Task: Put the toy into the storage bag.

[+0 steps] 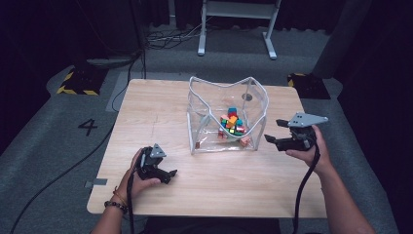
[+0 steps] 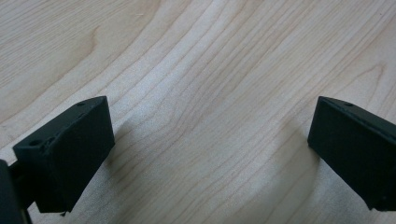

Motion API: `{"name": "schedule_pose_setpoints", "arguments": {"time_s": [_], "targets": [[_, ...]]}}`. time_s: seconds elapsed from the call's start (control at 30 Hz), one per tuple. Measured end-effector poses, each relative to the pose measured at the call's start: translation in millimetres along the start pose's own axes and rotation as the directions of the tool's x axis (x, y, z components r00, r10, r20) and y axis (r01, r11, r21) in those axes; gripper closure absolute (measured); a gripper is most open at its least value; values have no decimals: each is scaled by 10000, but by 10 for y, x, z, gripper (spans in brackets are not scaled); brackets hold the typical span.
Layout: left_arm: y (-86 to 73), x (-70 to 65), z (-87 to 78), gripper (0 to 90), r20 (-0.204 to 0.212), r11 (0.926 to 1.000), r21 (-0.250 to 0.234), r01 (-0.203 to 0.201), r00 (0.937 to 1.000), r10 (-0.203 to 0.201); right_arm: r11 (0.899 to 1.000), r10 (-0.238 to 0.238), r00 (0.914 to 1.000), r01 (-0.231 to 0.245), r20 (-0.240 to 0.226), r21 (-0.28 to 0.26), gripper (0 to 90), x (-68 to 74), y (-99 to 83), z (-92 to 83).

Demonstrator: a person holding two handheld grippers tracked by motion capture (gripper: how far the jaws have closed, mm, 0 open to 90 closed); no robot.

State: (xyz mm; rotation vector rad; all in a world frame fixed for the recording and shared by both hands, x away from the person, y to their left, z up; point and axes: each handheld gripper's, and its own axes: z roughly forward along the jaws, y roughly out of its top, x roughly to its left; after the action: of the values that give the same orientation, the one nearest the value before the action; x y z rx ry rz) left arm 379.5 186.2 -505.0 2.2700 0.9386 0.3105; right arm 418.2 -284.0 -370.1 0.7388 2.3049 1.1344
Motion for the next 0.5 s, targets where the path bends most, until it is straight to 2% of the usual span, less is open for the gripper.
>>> {"name": "schedule_pose_setpoints", "arguments": {"time_s": [0.5], "targets": [[0, 1, 0, 6, 0, 10000, 6, -8, 10000, 8, 9963, -2, 9995, -24, 300, 862, 259, -9, -369, 68]]}}
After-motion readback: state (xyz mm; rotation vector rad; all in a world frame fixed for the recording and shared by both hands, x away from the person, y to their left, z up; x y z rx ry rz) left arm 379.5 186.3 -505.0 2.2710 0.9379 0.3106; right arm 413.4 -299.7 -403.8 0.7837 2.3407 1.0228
